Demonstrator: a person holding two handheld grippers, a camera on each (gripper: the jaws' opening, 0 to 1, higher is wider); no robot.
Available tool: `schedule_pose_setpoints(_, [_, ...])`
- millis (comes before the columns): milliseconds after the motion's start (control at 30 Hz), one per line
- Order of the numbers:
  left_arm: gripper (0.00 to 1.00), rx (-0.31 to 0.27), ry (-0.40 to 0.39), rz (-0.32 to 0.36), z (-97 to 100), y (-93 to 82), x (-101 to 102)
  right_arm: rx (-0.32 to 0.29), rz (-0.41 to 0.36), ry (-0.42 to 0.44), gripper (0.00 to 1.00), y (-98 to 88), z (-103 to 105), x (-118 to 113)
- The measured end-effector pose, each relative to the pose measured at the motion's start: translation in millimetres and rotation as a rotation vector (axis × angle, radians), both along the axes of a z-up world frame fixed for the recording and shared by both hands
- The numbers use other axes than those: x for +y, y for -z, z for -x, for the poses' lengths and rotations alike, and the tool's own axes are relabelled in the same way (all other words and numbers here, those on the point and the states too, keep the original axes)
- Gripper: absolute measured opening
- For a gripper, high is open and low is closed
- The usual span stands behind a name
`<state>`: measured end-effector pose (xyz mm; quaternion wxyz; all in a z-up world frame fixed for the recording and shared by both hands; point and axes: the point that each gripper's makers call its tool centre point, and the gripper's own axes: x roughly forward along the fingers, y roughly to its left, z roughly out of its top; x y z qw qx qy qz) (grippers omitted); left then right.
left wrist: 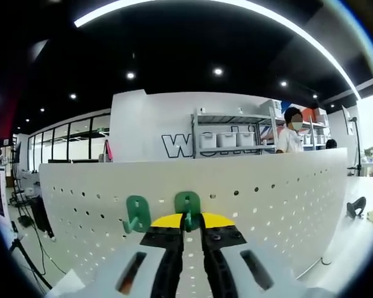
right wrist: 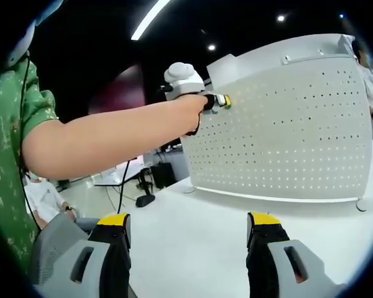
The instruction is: Insert the hook assembly into the mounting plate slot until the hook locks in place.
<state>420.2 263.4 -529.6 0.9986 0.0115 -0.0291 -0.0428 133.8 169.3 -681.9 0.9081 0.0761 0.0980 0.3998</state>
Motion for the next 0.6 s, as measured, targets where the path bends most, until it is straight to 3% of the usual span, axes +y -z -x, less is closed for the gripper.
schedule_pose_setpoints(600, [0.15,0.008,0.006,-0.005,3.4,4.4,-0.1,-0.001,0.002,-0.002,0.77,0.4,0.3,0.9])
